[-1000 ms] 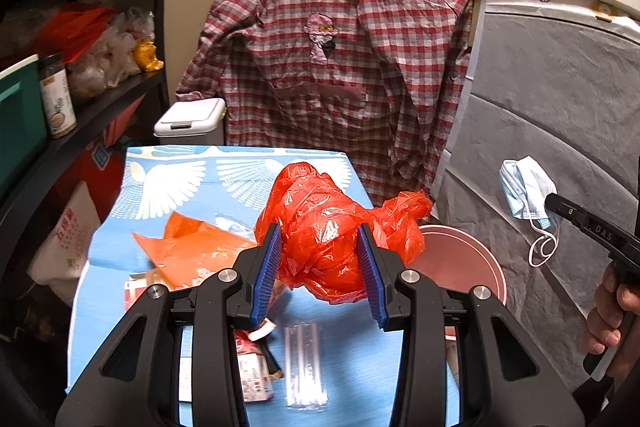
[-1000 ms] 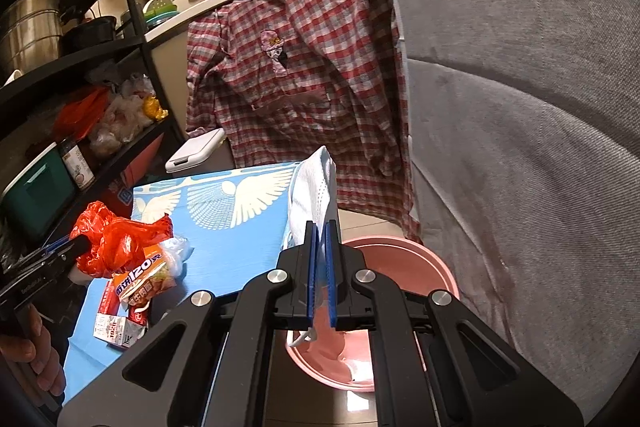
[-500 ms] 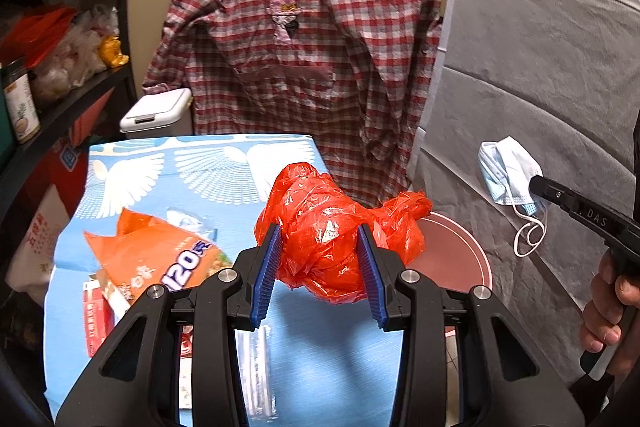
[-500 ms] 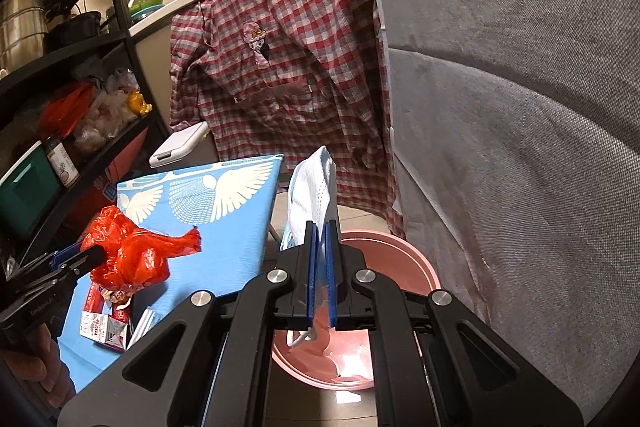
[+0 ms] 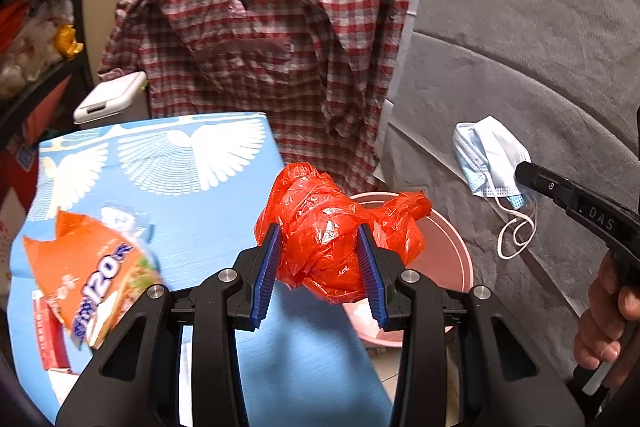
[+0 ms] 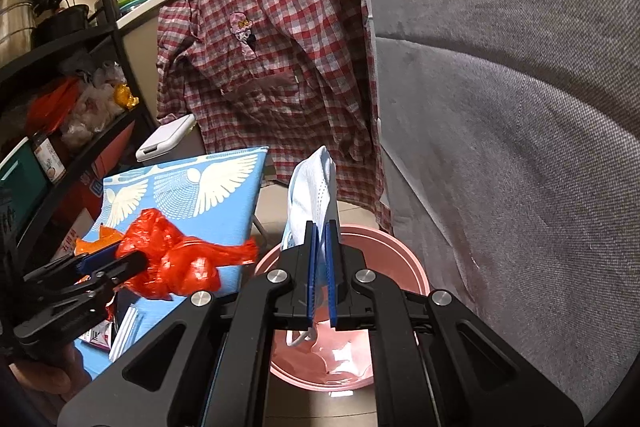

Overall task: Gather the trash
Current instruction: 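Open the left tool over the bucket while the right tool releases the mask into it, then move both tools back over the ironing board toward the remaining trash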

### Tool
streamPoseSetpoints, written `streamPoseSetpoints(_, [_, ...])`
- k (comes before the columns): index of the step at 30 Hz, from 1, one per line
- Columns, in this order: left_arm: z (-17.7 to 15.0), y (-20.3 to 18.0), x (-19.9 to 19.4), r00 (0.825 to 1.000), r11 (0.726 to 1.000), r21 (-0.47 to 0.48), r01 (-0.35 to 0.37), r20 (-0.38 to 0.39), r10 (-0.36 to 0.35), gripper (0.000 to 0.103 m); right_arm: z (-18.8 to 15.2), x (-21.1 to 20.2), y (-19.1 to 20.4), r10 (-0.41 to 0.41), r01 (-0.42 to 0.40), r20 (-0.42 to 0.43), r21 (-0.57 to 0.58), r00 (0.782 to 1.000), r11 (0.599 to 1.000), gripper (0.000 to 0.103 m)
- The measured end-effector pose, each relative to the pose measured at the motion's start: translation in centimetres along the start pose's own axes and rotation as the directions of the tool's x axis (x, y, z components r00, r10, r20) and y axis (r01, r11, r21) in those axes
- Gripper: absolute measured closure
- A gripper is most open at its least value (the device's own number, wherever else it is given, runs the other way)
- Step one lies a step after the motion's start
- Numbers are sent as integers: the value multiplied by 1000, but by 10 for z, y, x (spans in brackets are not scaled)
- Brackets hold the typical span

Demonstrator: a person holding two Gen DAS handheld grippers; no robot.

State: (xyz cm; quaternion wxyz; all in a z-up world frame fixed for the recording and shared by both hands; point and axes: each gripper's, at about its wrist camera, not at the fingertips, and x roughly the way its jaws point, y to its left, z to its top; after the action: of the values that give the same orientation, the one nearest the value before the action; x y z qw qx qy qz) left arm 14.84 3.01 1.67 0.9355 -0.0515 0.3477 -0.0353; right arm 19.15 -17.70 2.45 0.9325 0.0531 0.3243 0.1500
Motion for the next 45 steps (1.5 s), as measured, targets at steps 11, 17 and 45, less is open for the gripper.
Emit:
streamPoseSetpoints(11, [1,-25,33,999,999,40,24,-47,-22,65,-1,9,-5,-22,22,-24,5,999,1000,98])
streamPoseSetpoints(17, [4,-28,39,998,999,34,32,-58,-30,64,-2,12,-5,-27,27,-31,1,999,1000,96])
streamPoseSetpoints(45, [18,43,-36,998,999,-51,2,63,1,58,-8,-7,29,-2,5,57,-52,998,999,65])
